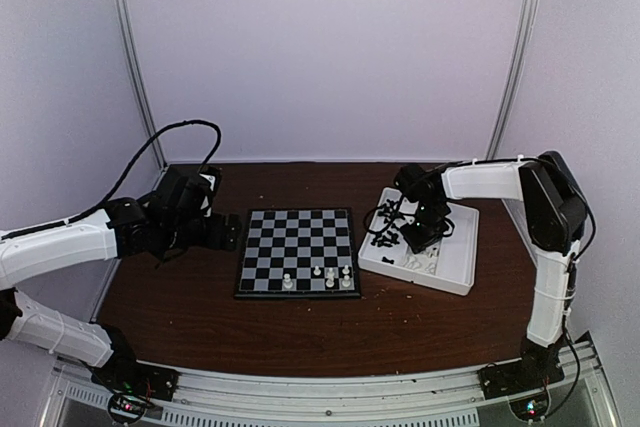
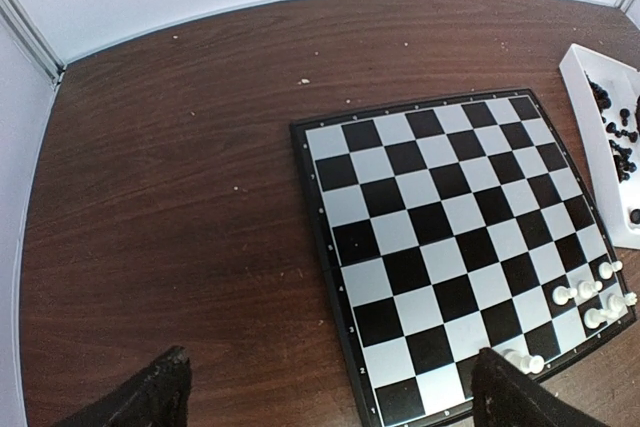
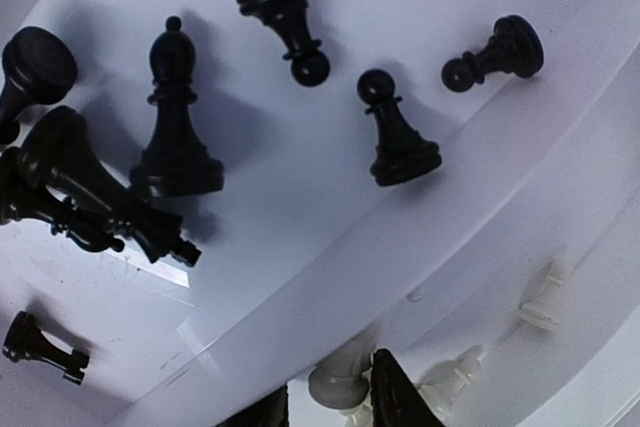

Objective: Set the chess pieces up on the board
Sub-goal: Pick up the chess piece from the storage box.

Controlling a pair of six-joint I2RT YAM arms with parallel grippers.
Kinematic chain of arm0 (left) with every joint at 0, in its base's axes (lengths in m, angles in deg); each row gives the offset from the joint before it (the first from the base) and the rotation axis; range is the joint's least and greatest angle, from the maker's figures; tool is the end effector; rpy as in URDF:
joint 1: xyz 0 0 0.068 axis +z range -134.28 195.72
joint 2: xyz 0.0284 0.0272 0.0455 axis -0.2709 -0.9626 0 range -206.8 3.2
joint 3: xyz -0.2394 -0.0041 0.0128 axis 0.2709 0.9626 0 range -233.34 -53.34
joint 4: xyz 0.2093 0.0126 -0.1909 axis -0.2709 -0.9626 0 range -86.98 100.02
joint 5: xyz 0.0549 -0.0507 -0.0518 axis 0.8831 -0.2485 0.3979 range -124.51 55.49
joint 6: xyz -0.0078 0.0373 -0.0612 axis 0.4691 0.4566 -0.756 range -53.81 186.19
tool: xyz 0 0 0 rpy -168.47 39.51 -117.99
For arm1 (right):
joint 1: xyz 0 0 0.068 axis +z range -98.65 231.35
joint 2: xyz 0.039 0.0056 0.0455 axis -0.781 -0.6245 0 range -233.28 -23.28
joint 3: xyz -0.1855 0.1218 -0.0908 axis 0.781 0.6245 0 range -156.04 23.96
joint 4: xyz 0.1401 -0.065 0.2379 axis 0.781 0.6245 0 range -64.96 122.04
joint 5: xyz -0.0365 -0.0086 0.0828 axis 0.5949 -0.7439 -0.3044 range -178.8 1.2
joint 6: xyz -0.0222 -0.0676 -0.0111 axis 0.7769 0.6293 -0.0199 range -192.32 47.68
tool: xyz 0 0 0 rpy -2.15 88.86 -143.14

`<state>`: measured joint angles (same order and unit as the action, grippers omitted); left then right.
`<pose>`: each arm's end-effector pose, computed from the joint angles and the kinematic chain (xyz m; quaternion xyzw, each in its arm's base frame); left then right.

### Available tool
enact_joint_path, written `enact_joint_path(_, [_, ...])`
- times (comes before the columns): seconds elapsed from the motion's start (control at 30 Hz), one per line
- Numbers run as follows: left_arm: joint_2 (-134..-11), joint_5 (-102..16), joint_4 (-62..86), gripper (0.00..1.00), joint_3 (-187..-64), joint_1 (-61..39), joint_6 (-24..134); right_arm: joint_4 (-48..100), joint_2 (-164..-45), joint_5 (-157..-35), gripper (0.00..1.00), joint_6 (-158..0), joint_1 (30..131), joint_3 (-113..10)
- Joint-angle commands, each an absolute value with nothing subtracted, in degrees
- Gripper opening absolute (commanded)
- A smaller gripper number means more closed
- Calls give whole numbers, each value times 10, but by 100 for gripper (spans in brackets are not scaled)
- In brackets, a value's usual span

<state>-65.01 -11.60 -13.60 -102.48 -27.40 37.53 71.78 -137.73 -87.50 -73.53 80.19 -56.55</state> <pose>0.2369 -0.1900 0.2083 0.0338 0.9006 -0.0832 0.4253 0.3449 0.1885 0.0907 -0.2370 0.9680 0.0101 0.0814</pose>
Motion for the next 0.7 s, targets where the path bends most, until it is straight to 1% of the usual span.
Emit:
enact_joint_path(0.0, [-655,-120,-115,98,-1029,-269,370,687,-1366,-906,29,-736,792,-547])
enact_joint_path(0.2, [-661,-123,-115,98,-1034,-269,370,663,-1350,-927,26,-745,779,-526])
enact_joint_path(0.4, [-663,-124,-115,98,-1035,-269,372,661,-1369,-929,28,-752,776,-549])
enact_joint_path(0.47, [-662,-122,-117,98,-1037,-269,372,664,-1375,-927,26,-755,776,-557])
enact_joint_path(0.53, [-662,-120,-119,98,-1039,-269,374,670,-1377,-916,18,-757,775,-562])
enact_joint_path(0.57, [-661,-117,-121,98,-1040,-269,374,672,-1373,-908,16,-759,775,-563])
enact_joint_path(0.67, [-658,-111,-126,98,-1042,-269,375,673,-1356,-900,15,-761,775,-562])
